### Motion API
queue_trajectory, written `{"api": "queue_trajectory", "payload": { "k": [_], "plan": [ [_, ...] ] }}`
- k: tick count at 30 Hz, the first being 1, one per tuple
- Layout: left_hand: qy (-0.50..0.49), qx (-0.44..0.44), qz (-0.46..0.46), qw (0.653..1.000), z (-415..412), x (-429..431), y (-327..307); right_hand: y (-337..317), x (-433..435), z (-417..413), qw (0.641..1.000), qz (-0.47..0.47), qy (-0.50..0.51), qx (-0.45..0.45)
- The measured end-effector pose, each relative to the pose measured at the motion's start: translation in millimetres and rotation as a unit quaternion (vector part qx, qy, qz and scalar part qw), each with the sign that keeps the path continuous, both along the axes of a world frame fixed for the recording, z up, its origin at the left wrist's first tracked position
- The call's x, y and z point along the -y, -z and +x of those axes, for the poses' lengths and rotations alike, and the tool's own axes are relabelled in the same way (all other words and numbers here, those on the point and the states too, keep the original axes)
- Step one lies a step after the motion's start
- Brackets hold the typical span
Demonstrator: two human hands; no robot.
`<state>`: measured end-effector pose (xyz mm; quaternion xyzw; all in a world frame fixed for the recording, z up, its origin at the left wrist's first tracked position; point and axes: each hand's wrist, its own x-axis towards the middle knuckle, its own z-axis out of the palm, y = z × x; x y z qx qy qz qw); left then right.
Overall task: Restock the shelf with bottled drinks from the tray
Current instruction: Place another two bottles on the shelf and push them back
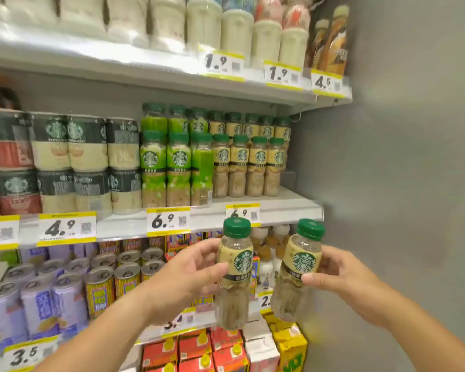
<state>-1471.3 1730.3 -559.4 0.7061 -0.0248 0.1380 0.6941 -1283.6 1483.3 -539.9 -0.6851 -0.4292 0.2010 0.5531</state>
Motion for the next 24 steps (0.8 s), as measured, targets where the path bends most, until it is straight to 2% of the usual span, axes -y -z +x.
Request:
{"api": "queue_trajectory", "payload": {
  "k": [7,15,19,24],
  "plan": [
    [-0.089,0.106,-0.002,0.99,68,15,-77,-74,-21,69,0.998,0.056,0.017,0.009],
    [-0.205,0.126,-0.003,0.971,143,-7,-136,-115,-75,160,0.985,0.132,0.097,0.047],
    [-0.271,0.122,-0.016,0.955,171,-22,-137,-113,-104,192,0.979,0.133,0.132,0.083],
    [-0.344,0.095,-0.003,0.934,197,-36,-105,-86,-132,214,0.979,0.107,0.15,0.085]
  ]
}}
